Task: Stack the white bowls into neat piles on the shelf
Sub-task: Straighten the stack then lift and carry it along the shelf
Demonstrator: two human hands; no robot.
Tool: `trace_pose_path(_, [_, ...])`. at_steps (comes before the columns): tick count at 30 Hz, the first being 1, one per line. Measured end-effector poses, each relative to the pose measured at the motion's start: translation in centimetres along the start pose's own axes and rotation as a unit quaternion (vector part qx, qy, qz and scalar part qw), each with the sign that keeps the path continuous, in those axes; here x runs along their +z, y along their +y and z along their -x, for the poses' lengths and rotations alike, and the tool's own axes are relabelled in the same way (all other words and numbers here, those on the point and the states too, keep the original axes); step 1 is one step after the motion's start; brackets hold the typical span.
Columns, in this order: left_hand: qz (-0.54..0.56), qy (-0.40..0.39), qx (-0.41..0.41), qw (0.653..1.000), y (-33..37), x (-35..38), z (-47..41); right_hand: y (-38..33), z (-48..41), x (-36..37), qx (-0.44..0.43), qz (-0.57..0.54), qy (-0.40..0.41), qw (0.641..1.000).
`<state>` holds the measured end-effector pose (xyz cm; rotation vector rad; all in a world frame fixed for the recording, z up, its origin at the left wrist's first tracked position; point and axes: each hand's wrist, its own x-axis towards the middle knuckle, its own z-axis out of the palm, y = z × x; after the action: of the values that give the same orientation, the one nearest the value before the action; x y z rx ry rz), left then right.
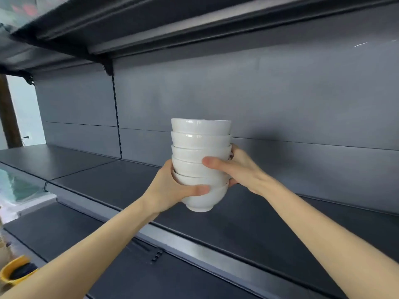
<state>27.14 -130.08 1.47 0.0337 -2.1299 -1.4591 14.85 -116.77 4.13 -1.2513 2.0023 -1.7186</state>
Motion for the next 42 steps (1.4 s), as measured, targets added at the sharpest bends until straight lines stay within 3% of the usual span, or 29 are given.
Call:
trace_pose_path(21, [0.038, -0.113, 0.000, 0.993, -21.2, -21.3, -21.4, 10.3, -28.5, 15.8, 0.070, 0.016, 0.043, 0.996])
trace_pose_path(31, [0.071, -0.191, 0.019, 0.979, -27.7, -30.7, -27.9, 12.9, -36.9, 23.8, 0.108, 0.021, 0.131, 0.985])
trace_pose_path(42, [0.116, -0.247, 0.046, 0.961, -31.7, -33.5, -32.1, 14.3, -40.8, 26.3, 0.097, 0.044, 0.168, 0.980])
